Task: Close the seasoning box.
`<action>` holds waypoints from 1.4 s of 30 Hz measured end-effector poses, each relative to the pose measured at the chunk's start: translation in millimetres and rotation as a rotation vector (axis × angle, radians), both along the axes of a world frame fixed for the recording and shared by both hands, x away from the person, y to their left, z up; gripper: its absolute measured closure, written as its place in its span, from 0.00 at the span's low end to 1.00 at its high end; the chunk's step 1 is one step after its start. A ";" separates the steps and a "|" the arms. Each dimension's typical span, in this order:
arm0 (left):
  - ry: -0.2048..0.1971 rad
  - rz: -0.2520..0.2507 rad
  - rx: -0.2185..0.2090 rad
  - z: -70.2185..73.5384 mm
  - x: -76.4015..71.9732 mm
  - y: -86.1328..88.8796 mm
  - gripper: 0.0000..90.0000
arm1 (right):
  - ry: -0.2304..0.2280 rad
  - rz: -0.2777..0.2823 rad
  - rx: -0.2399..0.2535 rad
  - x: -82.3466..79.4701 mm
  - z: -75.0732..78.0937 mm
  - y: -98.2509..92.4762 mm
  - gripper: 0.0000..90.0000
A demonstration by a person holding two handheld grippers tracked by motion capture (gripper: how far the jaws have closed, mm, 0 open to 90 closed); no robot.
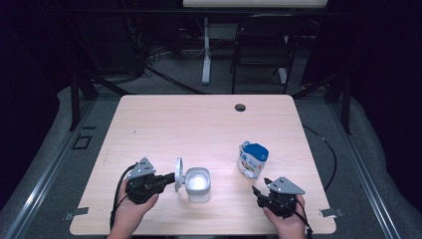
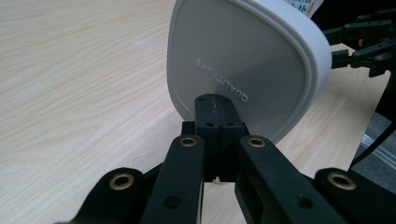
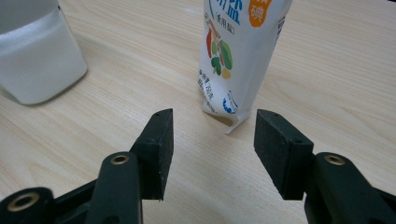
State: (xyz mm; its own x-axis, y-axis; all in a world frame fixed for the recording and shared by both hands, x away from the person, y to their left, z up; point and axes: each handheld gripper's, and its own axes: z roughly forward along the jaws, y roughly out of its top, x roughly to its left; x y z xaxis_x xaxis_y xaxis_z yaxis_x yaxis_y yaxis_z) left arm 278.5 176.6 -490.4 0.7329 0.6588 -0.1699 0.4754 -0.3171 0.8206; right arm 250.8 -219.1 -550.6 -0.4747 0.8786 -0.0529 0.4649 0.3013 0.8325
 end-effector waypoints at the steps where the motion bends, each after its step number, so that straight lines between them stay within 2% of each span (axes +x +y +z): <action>1: -0.010 -0.009 0.004 0.1 0.3 -0.6 1.00 | 0.000 0.002 0.003 0.0 0.2 -0.1 0.52; 4: -0.014 -0.015 -0.002 0.1 -2.3 -7.0 1.00 | -0.001 0.002 0.001 0.1 0.0 0.1 0.52; 6: -0.020 -0.023 0.010 0.6 -3.2 -10.2 1.00 | -0.002 0.004 0.000 0.4 -1.0 0.4 0.52; 9: -0.020 -0.031 -0.005 -0.7 -4.3 -13.4 1.00 | 0.005 0.005 0.000 0.5 -1.8 0.7 0.52; 19: -0.020 -0.024 -0.005 -0.2 -4.3 -10.9 1.00 | 0.006 0.005 0.000 0.8 -1.8 0.7 0.52; 34: -0.037 0.000 -0.013 4.7 -2.6 2.1 1.00 | 0.004 0.010 -0.001 0.6 -1.4 1.5 0.52; 42: -0.035 0.044 -0.021 6.5 0.5 17.7 1.00 | 0.006 0.015 -0.003 1.0 -1.1 1.5 0.52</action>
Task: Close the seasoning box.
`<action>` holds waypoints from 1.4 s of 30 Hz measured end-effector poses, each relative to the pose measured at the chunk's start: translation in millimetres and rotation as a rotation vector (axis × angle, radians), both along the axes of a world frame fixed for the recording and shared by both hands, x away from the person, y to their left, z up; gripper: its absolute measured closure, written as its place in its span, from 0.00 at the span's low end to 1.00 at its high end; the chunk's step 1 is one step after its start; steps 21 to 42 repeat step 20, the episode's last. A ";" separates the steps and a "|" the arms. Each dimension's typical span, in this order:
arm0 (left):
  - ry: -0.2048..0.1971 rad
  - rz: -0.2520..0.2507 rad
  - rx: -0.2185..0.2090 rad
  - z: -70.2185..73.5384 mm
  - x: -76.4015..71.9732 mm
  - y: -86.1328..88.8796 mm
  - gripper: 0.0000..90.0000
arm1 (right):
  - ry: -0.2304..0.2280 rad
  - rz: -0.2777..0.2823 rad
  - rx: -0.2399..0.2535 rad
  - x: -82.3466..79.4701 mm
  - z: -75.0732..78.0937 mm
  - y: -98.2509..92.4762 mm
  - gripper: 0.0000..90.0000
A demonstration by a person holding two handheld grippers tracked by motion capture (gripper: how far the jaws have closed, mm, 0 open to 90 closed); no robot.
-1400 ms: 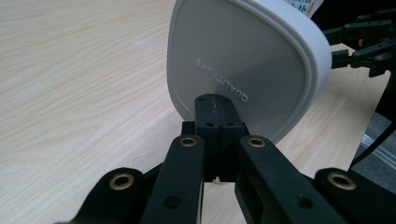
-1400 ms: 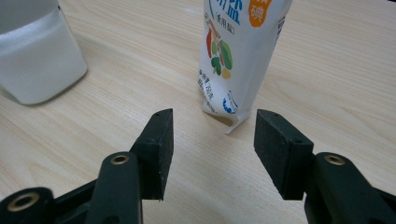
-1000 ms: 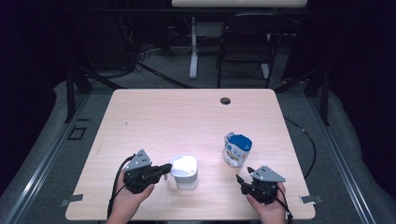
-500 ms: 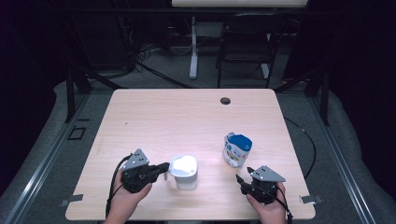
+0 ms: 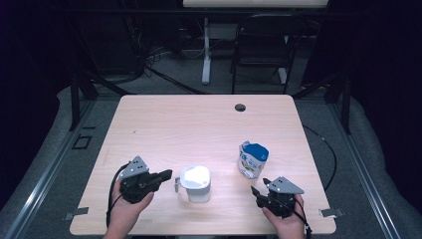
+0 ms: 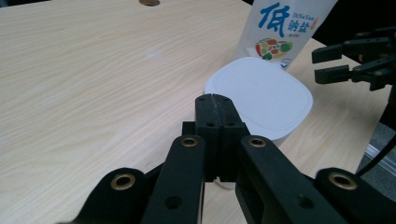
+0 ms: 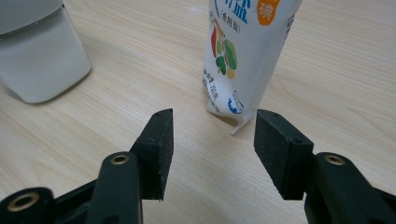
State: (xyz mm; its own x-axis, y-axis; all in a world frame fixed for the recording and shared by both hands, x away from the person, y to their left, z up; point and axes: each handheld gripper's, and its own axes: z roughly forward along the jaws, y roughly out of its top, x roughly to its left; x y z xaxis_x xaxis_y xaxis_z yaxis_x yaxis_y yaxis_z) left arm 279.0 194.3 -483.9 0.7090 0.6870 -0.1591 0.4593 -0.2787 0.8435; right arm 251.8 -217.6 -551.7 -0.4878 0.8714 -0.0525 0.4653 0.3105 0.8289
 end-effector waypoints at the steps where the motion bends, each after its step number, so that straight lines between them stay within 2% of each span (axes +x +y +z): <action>1: 0.001 0.010 -0.007 -0.7 0.9 2.6 1.00 | -0.002 0.000 0.002 0.0 0.0 -0.1 0.52; 6: 0.019 0.051 -0.028 -6.4 6.6 16.7 1.00 | 0.000 -0.005 0.000 -0.1 0.1 -1.4 0.52; 14: 0.078 0.135 -0.031 -26.5 17.1 38.7 1.00 | 0.004 -0.002 -0.007 -0.7 -1.0 -1.0 0.52; 18: 0.099 0.162 -0.036 -32.1 19.3 45.5 1.00 | 0.005 -0.004 -0.012 -0.2 -1.7 -1.6 0.52; 19: 0.094 0.171 -0.049 -32.7 19.5 46.0 1.00 | 0.005 -0.006 -0.009 -0.2 -1.9 -1.8 0.52; 20: 0.099 0.172 -0.049 -32.0 19.7 47.1 0.97 | 0.004 -0.007 -0.009 -0.2 -1.9 -2.1 0.52; 42: 0.099 0.172 -0.049 -32.0 19.7 47.1 0.97 | 0.004 -0.007 -0.009 -0.2 -1.9 -2.1 0.52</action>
